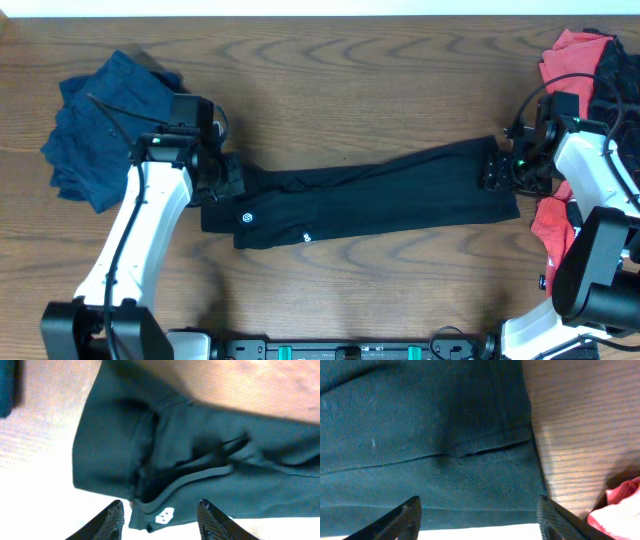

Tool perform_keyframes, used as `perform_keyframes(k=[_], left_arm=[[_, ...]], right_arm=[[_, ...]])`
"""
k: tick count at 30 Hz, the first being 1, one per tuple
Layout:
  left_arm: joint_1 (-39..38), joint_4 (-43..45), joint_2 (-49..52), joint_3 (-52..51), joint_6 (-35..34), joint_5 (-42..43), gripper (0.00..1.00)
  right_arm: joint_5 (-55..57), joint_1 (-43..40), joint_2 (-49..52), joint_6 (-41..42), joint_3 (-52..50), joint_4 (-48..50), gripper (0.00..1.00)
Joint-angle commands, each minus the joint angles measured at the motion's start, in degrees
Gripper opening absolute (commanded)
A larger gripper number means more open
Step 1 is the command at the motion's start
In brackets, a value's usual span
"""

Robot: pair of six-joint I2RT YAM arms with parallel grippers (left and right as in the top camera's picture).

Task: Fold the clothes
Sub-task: 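Press and straighten the folded strip's ends with both grippers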

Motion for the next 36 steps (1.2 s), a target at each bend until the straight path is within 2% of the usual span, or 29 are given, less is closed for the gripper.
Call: perform_keyframes(k=[1, 4, 11, 17, 19, 24, 36], left_arm=[[0.2, 1.3, 0.2, 0.7, -0.2, 2.6, 0.46], [0.2, 3.6, 1.4, -1.4, -0.2, 2.9, 0.45], [0.1, 8.0, 6.2, -4.7, -0.2, 11.0, 0.45], [-0.1, 8.7, 11.8, -5.4, -0.2, 10.7, 0.45], [-0.1, 9.3, 14.3, -5.6, -0.1, 9.8, 0.45], [0.0, 12.3, 19.5, -5.6, -0.2, 5.1, 0.45], [-0.1, 18.5, 20.2, -5.6, 0.2, 2.6, 0.46]], right_arm=[[0.6, 0.2, -1.0, -8.0, -0.4, 0.3, 0.75], [0.5, 0.2, -0.9, -12.4, -0.4, 1.6, 0.75], [0.6, -2.6, 0.4, -12.7, -0.4, 4.3, 0.73], [0.3, -5.3, 0.5, -12.7, -0.4, 5.4, 0.72], [-2.9, -5.4, 0.5, -12.9, -0.4, 5.8, 0.75], [-7.6, -5.4, 0.5, -18.7, -0.4, 5.3, 0.76], [-7.3, -5.6, 5.0, -22.8, -0.4, 4.1, 0.75]])
